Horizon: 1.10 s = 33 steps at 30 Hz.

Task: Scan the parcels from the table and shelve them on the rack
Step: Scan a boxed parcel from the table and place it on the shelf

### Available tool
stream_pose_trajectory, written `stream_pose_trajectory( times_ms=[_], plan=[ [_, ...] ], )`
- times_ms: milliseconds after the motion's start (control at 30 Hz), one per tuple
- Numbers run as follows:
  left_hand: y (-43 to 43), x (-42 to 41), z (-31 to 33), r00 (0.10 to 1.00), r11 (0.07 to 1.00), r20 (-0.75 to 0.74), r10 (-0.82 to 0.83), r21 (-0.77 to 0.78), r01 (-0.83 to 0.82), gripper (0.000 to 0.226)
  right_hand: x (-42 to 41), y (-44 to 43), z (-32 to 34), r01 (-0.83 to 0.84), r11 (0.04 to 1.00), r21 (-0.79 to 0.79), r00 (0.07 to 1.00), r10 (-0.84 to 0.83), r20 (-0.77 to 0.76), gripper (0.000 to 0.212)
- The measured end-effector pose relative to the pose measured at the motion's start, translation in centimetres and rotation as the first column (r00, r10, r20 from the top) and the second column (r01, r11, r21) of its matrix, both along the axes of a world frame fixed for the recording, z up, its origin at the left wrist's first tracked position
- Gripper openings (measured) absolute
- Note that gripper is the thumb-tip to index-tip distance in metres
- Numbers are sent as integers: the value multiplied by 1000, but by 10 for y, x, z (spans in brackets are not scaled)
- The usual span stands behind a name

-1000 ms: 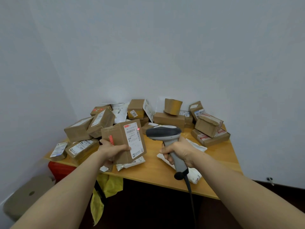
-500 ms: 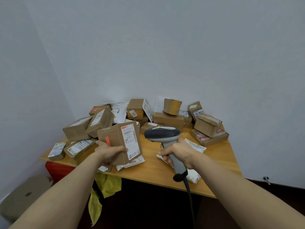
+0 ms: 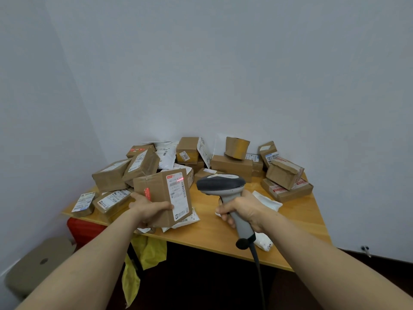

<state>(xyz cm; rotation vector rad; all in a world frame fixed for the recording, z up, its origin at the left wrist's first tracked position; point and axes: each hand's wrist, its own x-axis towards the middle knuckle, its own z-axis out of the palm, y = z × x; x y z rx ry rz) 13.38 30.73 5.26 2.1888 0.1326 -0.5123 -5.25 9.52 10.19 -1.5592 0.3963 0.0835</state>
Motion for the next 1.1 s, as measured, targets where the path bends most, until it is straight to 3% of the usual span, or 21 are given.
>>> stream_pose_trajectory(
  times_ms=[100,233,300,400,633,733,933,1100],
  plan=[
    [5,-7,5,999,998,-34,-24,-53,22,131,-1,2,-3,14,998,60,1000,-14,1,12],
    [27,-36,18,988,966,-126,-89,-254,55,110,7,7,-15,104,981,166,994,-108,14,38],
    [44,-55,21,977,923,-164,-137,-380,65,93,18,15,-25,139,973,185,989,-147,32,35],
    [73,-88,16,962,878,-222,-160,-478,36,87,33,39,-45,133,967,216,988,-147,48,25],
    [183,-162,-1,956,861,-290,33,-478,-175,76,23,147,-64,-83,956,280,996,84,8,28],
    [234,-196,4,949,843,-285,136,-470,-262,88,10,196,-55,-190,941,278,982,181,58,45],
    [346,-301,22,923,847,-251,292,-380,-371,118,-40,313,-35,-364,897,249,931,349,106,38],
    [461,-431,44,894,810,-176,411,-380,-447,102,-132,453,-20,-551,777,305,833,531,155,40]
  ],
)
